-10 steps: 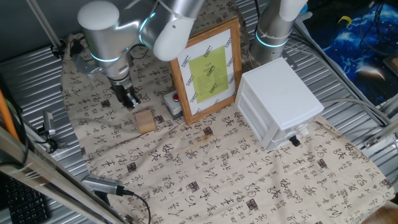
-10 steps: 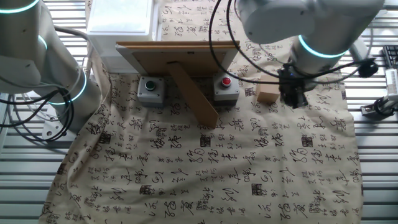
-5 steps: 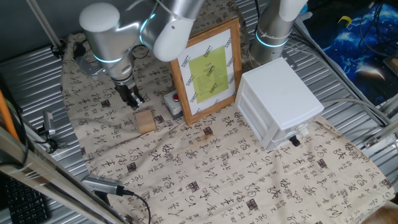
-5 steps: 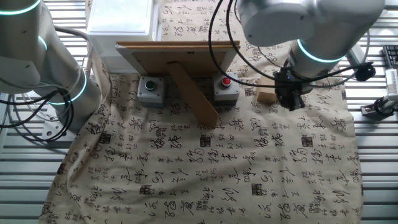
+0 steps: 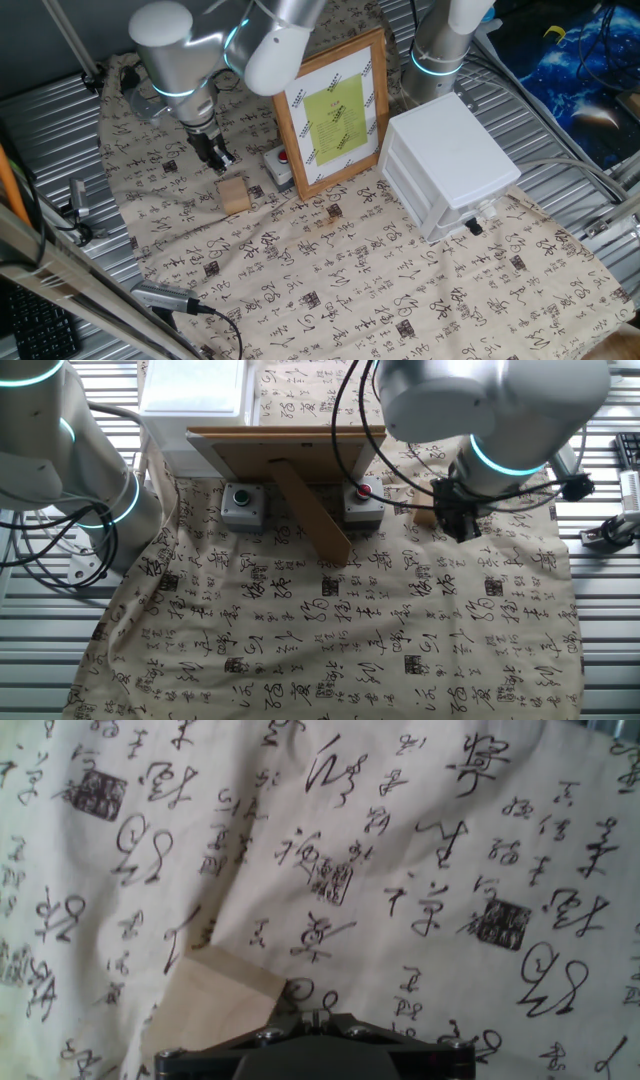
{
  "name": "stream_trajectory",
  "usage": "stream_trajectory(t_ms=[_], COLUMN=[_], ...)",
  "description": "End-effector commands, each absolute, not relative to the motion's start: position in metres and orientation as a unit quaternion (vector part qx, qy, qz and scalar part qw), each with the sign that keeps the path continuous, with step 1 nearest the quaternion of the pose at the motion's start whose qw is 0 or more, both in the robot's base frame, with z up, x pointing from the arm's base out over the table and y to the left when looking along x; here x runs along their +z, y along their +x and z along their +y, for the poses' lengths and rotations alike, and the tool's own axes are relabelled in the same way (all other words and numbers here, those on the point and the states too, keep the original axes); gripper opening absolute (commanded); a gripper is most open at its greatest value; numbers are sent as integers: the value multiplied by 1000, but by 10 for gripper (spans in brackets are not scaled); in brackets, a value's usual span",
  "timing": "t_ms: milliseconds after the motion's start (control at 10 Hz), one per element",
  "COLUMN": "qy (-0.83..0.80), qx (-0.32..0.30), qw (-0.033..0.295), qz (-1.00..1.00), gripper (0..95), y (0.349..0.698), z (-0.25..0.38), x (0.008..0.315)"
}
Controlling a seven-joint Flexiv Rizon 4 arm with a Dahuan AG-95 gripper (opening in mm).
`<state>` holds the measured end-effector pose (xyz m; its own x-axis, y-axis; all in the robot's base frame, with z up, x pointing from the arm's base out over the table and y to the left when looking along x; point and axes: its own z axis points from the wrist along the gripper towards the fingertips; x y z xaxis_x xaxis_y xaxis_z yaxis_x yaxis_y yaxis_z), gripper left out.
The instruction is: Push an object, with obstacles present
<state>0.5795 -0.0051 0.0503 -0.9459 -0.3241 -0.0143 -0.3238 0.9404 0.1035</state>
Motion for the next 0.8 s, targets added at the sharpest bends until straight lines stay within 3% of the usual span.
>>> stream_trajectory(t_ms=[100, 800], qy=[165, 156], qx=[-60, -67], qw=[2, -2], qz=[-984, -986], gripper=[0, 0], y=[580, 578], z=[0, 27], x=[47, 36])
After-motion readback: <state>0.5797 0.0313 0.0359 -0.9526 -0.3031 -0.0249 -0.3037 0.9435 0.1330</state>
